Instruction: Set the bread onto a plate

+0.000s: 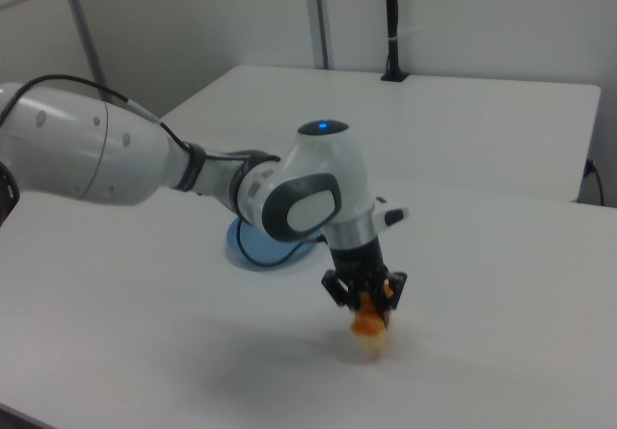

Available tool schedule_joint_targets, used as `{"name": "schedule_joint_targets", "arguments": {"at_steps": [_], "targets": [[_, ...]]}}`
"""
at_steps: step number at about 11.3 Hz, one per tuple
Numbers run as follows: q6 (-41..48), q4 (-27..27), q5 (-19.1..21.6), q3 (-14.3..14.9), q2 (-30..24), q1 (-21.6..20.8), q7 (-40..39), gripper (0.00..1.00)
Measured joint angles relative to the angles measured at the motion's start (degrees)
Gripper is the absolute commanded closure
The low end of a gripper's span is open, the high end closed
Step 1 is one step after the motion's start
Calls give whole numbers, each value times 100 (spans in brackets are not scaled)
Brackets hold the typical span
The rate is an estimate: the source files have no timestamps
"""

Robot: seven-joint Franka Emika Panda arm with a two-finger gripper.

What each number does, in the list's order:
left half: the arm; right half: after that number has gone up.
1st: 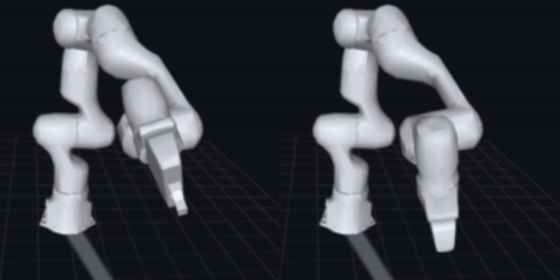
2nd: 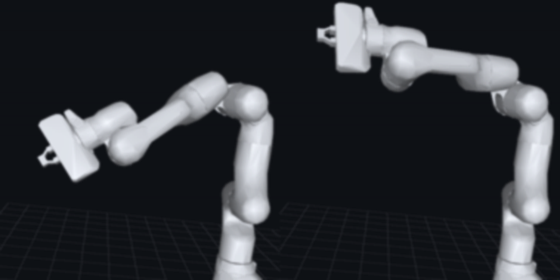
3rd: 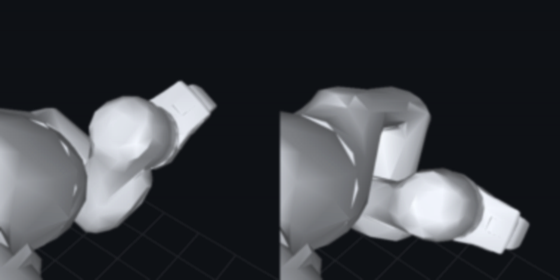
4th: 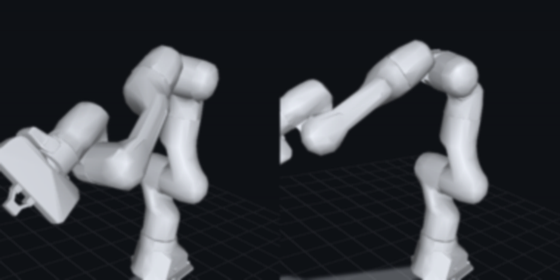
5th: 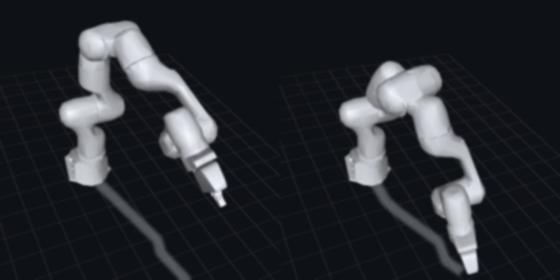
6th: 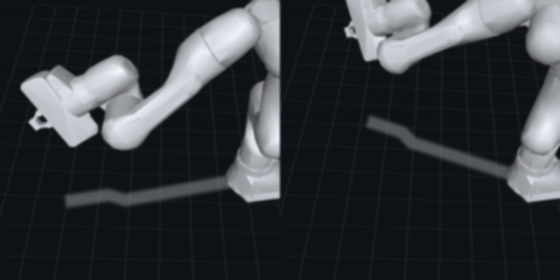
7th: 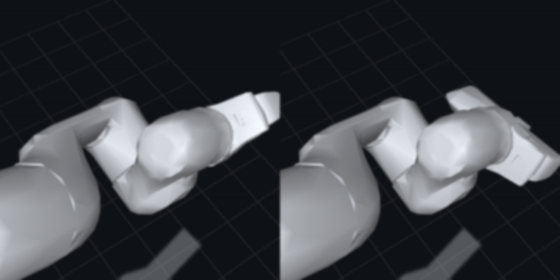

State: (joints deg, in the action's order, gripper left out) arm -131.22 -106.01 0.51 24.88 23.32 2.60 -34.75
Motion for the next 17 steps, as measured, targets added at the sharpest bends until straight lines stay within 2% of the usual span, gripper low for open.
{"name": "schedule_joint_targets", "arguments": {"at_steps": [2, 3, 7, 10, 11, 12, 13, 17], "targets": [[2, 403, 549, -93, -24, -187, 130, 60], [36, 593, 669, -215, -35, -337, 375, 60], [80, 995, 713, -937, -29, -687, 1604, 57], [83, 1166, 713, -1295, 212, -980, 2308, 45], [83, 1240, 713, -1323, 366, -1085, 2443, 28], [83, 1295, 713, -1325, 503, -1157, 2523, 4], [82, 1335, 713, -1325, 594, -1194, 2618, 0], [47, 1459, 713, -1324, 653, -1188, 2825, 0]]}}
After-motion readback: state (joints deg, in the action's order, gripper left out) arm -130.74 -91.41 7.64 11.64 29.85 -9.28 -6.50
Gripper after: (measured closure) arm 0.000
